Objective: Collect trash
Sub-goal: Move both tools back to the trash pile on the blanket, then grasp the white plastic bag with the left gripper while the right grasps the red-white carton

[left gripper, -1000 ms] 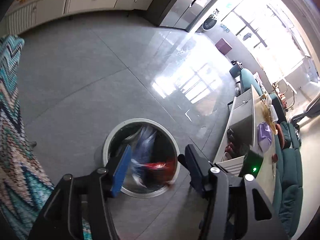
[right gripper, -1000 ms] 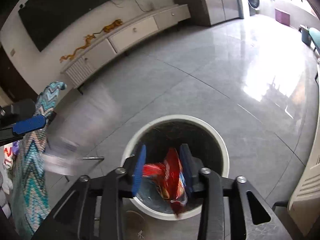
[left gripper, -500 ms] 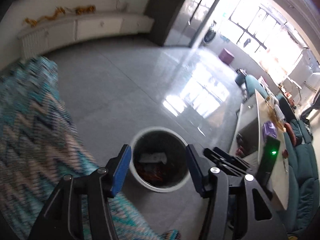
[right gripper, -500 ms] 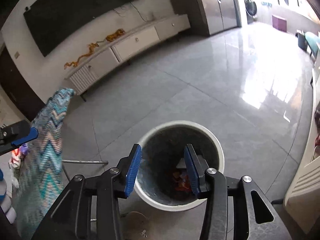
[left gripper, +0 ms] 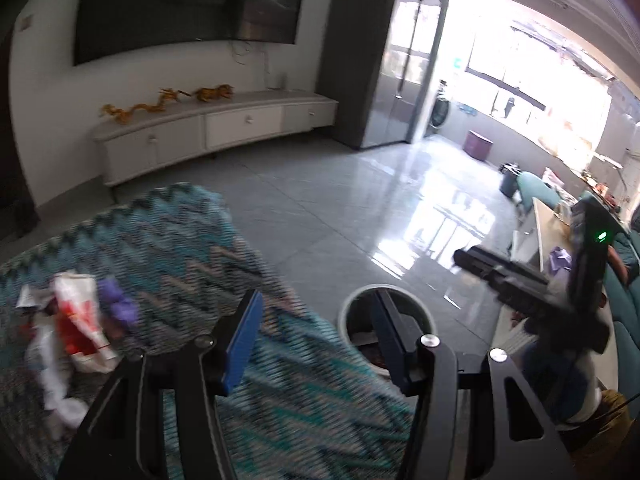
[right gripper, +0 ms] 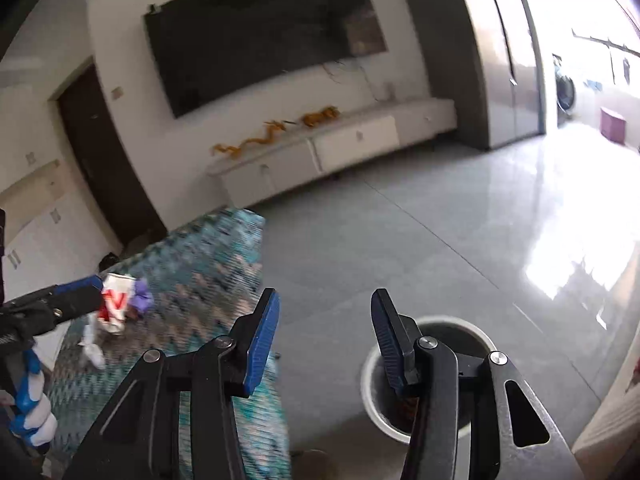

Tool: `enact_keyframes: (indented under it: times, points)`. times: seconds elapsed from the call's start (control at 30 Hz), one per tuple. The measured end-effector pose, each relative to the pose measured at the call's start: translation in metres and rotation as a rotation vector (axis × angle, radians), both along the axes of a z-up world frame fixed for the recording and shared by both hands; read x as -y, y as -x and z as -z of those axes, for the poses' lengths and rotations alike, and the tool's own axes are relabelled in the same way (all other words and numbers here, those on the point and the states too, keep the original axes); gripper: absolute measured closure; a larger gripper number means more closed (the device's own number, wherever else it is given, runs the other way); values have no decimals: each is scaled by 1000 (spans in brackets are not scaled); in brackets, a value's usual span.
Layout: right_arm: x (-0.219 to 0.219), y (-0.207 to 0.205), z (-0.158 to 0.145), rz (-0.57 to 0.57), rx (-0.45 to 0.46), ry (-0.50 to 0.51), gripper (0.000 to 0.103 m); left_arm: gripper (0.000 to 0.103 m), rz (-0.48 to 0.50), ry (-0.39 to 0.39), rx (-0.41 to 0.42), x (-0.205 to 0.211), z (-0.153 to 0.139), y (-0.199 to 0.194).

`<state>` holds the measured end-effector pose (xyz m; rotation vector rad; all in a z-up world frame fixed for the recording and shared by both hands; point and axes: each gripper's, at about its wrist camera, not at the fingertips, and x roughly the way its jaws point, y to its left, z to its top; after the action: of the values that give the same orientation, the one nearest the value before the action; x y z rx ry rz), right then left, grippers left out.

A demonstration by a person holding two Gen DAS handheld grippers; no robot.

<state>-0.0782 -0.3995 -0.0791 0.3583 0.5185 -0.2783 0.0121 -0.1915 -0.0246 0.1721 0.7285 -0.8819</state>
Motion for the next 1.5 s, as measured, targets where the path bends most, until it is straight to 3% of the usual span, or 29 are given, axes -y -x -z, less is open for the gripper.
enact_keyframes:
  times: [0.17, 0.43, 0.87, 1.1, 1.37, 1.5]
  points:
    - [-38, -8, -29, -58, 31, 53, 55, 49, -85, 31, -12, -60, -11, -12]
    - [-95, -22, -65, -133, 64, 112, 52, 49, -244, 62, 49, -152, -23, -25]
    - [-161, -62, -81, -231, 50, 151, 52, 49, -448, 81, -9, -287, 15, -59]
    - [-185, -97, -66, -304, 8, 140, 52, 49, -418, 48, -46, -295, 35, -78]
    - [-210, -150, -39, -415, -71, 131, 53, 50, -307, -1, -105, -259, 59, -114]
    - [-227, -182, -21, -483, -120, 121, 59, 50, -272, -30, -137, -239, 72, -138]
